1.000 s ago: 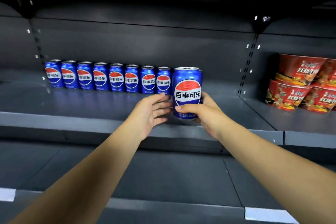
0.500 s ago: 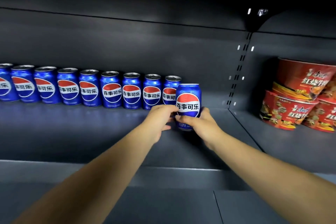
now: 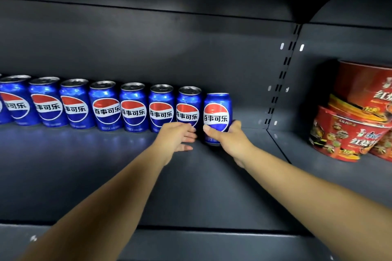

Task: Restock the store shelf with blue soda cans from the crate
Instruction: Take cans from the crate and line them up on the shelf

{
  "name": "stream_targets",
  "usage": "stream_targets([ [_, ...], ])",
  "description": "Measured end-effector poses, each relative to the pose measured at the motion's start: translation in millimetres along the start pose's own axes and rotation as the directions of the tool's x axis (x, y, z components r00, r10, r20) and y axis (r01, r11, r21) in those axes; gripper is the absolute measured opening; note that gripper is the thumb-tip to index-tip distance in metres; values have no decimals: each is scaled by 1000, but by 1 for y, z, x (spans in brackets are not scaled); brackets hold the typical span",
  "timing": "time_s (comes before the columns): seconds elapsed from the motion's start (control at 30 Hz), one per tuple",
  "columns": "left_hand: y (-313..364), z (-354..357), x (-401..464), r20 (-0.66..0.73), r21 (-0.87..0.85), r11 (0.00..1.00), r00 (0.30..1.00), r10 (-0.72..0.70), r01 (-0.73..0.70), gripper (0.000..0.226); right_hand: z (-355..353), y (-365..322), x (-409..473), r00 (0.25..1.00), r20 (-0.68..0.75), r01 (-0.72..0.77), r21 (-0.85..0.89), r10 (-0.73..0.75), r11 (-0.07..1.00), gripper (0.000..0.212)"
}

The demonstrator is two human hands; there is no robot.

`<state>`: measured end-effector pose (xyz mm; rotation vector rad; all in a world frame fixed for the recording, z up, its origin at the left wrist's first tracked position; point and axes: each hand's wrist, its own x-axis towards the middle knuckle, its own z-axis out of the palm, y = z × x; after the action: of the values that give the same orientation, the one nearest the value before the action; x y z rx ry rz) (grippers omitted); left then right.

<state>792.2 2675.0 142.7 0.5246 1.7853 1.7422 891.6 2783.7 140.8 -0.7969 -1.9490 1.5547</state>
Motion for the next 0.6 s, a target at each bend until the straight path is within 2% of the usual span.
stream_targets([
  [0.17,-3,-14,5,82,-126,992,996,-16,26,22,5,1,10,998,-66,-16,-61,12,998,50],
  [0.4,-4,-17,8,127,-165,986,992,-13,34,22,16,14,24,992,-111,24,-279,-57,960,56],
  [0.6,0,-19,9,121,-209,971,989,-89,113,26,12,12,25,991,-128,-9,-288,-30,958,60],
])
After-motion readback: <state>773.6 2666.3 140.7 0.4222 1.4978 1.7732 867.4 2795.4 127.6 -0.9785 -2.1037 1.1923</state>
